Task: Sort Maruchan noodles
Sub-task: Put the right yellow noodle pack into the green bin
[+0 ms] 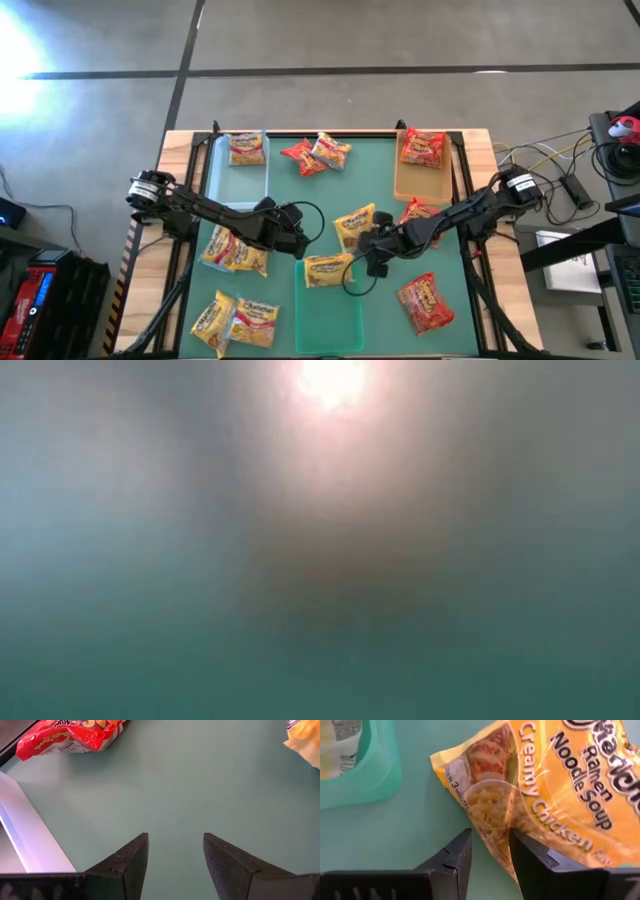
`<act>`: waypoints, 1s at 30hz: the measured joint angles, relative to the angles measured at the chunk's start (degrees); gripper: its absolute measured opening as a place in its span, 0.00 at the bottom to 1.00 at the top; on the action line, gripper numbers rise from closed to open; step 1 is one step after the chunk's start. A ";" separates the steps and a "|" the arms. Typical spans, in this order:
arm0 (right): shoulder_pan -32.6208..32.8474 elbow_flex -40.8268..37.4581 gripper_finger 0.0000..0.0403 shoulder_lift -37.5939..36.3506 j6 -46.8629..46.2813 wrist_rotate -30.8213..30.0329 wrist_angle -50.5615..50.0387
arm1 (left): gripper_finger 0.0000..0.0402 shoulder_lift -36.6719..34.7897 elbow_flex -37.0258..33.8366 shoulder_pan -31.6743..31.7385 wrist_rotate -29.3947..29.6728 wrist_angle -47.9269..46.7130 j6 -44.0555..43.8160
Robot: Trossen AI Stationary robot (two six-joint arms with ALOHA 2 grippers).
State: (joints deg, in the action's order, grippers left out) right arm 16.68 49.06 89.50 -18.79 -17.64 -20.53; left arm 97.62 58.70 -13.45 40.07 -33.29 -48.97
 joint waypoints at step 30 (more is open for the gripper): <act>-3.46 -2.10 0.19 -5.69 1.34 17.05 2.20 | 0.43 0.00 0.02 0.00 -0.13 2.27 0.04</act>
State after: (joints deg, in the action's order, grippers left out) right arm 13.22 46.95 83.81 -17.44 -0.59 -18.33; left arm 97.62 58.72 -13.45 39.94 -31.02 -48.93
